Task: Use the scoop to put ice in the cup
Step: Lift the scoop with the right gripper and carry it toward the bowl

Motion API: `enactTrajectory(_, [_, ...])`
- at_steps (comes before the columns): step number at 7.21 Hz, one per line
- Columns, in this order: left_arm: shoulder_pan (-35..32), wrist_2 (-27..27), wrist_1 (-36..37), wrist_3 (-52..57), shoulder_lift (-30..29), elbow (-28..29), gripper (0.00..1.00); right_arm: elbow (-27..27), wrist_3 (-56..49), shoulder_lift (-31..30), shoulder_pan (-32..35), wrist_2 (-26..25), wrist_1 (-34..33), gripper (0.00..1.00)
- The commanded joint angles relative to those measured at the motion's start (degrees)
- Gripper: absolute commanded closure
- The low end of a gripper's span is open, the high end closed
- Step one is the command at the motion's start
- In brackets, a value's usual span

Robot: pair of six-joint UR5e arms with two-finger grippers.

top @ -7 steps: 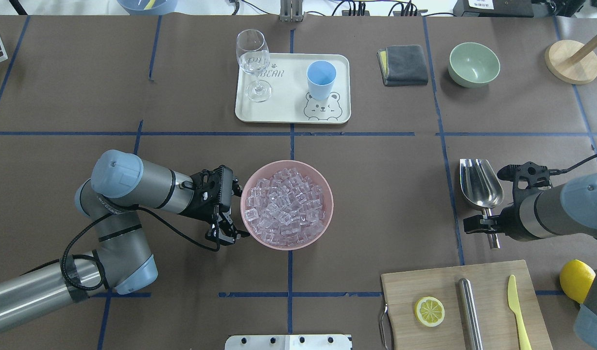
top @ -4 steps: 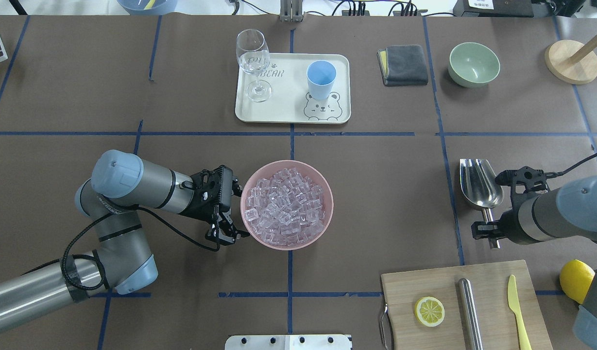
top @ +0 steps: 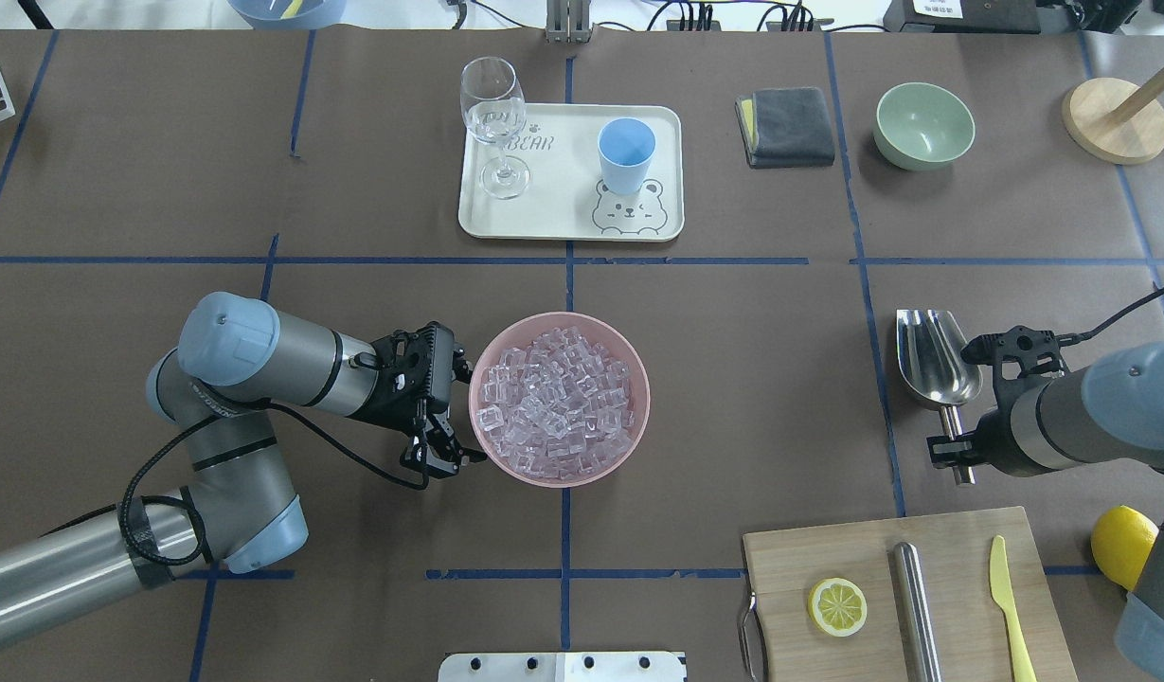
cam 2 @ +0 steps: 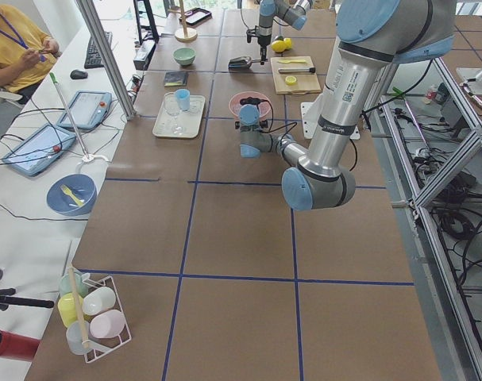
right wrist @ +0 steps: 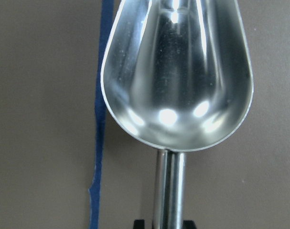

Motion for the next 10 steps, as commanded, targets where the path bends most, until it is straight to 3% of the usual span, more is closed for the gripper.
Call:
enactTrajectory(1, [0.0,0.0,0.0,0.0,0.0,0.0,0.00,0.0,-0.1,0.3,0.1,0.1,-0.1,1.00])
enactTrajectory(6, [0.0,0.0,0.0,0.0,0.0,0.0,0.00,4.0,-10.2,1.3,0.8,0.3,-4.2,1.00])
enactTrajectory(8, [0.0,0.0,0.0,0.0,0.0,0.1,0.00,6.1,-38.0,3.7,2.3,-1.0,-8.4,1.00])
enactTrajectory(9, [0.0,0.0,0.0,-0.1,0.0,0.1,0.00,6.8,-42.3,6.6,4.7,-0.5,-12.4,1.00])
enactTrajectory(10, [0.0,0.0,0.0,0.0,0.0,0.1,0.00,8.0,-50.4,7.9,6.9,4.0,-17.5,1.00])
